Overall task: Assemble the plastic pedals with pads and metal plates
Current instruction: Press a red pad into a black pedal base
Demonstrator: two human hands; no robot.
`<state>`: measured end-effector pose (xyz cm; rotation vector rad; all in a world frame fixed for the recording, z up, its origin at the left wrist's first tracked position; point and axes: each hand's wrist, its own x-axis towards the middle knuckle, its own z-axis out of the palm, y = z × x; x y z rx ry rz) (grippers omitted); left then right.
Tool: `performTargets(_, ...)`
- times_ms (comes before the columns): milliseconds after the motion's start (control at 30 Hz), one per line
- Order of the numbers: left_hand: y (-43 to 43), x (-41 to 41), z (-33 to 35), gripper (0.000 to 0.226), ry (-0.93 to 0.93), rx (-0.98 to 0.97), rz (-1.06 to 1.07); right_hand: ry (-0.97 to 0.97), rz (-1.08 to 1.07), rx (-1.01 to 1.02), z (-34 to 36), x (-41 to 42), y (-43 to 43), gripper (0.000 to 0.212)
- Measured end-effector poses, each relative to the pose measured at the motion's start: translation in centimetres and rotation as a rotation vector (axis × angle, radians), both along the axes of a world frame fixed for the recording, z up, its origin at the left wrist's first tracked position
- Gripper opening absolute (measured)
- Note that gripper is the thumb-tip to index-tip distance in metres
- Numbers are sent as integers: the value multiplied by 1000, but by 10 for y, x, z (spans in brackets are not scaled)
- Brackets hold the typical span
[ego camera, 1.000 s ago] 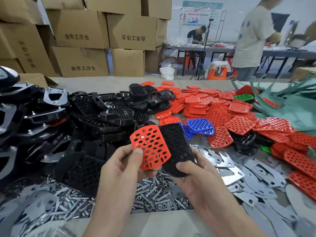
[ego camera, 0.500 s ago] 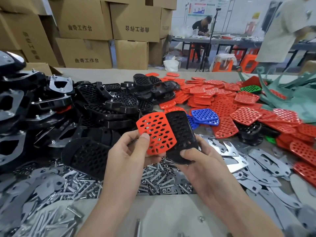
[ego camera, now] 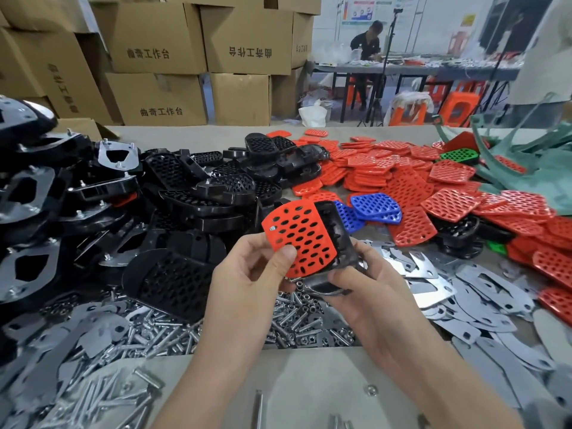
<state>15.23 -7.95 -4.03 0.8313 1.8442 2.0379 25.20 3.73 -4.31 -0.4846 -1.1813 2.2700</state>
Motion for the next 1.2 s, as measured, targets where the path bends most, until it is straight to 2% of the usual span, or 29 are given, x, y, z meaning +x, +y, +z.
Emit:
performTargets(100,1,1,0,16,45,-17,-4,-48,-24,108,-3,0,-2,39)
performTargets(200,1,2,0,15,73,-33,-29,-71,-59,260,-4,1,-3,51)
performTargets(300,4,5,-1,25,132,-103,-38,-80,-83,342,-4,1,-6,46)
performTargets(400,7,6,-3,25,163,-166,28,-134,-139,483,-7,-1,-9,26)
performTargets(533,12,12,-6,21,150,-218,119,-214,-244,657,-9,-4,-18,32)
performTargets(700,23,28,-1,28,216,-280,246,-251,-421,664,-13,-7,-24,41)
performTargets(867,25,33,0,28,220,-298,250,-237,-485,679,-14,-7,-28,53)
performTargets(1067,13,21,1,14,35,-144,159,-186,-293,629,-8,-4,-24,35)
performTargets(1200,11,20,3,12,12,-127,118,-171,-201,549,-7,-2,-19,33)
